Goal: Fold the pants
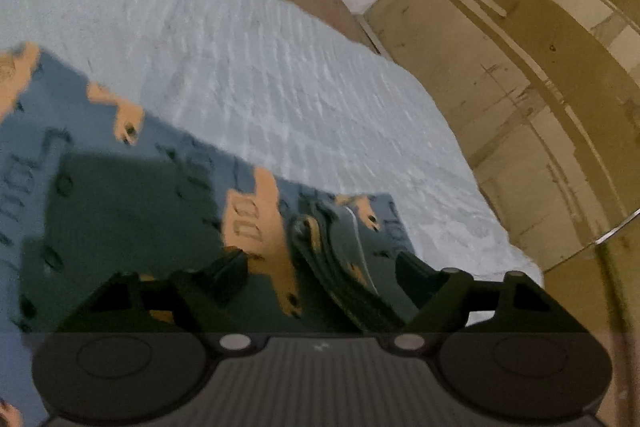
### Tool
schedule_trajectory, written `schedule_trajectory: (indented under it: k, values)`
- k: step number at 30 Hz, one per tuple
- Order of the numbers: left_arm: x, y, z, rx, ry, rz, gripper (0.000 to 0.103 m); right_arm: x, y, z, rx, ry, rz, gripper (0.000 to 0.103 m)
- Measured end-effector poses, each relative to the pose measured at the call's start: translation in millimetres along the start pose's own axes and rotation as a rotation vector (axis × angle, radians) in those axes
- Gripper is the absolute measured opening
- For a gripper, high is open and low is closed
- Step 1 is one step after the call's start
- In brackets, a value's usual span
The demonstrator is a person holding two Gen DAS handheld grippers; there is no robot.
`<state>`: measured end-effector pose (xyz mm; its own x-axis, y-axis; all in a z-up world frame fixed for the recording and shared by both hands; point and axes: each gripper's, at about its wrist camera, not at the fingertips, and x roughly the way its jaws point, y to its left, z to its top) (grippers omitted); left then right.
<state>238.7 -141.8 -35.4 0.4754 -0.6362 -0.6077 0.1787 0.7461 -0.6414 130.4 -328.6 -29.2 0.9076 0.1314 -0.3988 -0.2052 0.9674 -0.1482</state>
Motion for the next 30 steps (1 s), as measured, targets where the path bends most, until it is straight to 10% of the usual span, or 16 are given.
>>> schedule_trajectory:
  k: [6,14,23,30]
  values:
    - [10.7,-0.1,-5.8,-0.084,0.027,-0.025,0.069,-7.5,-22.4,2.9,0.215,-0.041,0.055,0.021]
    - [17.2,-7.0,-6.8,-0.078,0.042,0.008,0.013,-9.0,-12.9,0.2,0.186,-0.013,0.051,0.021]
    - [-1.2,-21.8,-1.7,0.025,-0.002,0.048,0.010,-8.2,-9.2,2.3,0.155,-0.011,0.066,0.030]
    - [-25.1,-3.0,6.6,0.050,0.013,0.113,0.010,-20.2,-7.5,5.7,0.125,-0.044,0.072,0.076]
